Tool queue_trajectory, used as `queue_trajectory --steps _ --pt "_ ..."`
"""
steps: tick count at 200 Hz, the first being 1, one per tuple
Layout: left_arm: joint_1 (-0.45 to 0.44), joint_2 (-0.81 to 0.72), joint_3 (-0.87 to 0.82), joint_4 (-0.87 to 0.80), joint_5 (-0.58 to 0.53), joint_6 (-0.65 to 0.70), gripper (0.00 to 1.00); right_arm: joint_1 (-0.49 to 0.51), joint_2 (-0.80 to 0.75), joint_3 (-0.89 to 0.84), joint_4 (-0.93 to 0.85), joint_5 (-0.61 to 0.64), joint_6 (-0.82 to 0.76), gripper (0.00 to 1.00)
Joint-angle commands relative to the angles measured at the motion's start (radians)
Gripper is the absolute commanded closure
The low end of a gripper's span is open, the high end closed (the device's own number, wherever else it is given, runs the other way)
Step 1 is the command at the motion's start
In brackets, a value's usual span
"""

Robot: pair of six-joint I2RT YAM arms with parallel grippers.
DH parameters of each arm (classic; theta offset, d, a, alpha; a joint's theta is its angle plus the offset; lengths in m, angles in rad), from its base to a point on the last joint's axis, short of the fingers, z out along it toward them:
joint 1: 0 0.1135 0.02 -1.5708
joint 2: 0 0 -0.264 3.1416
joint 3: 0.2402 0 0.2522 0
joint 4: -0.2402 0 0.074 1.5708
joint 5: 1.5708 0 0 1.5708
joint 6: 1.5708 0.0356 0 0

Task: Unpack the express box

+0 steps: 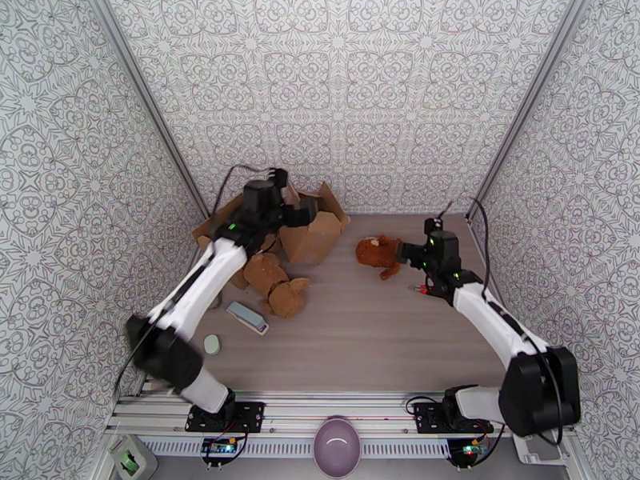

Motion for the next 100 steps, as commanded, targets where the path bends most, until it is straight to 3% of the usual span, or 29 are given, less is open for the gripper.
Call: queue_trajectory --steps 1,46,85,100 --pt "0.017 -0.128 -0.165 0.099 -0.158 0.085 0.01 -0.007 -0.079 -0.127 0.082 0.12 -0.032 0.01" --pt "0.073 -0.399 -0.506 0.03 -0.295 0.153 0.01 -0.027 -0.137 -0.296 0.215 0.188 -0.048 0.01" --pt "0.164 -0.508 -0.825 0.209 -0.339 0.158 0.01 -0.041 -0.036 -0.299 0.269 0.208 -0.109 0.01" --pt "0.175 -0.486 -0.907 0.329 -0.352 0.202 0.01 -0.04 -0.019 -0.391 0.455 0.195 -0.13 0.01"
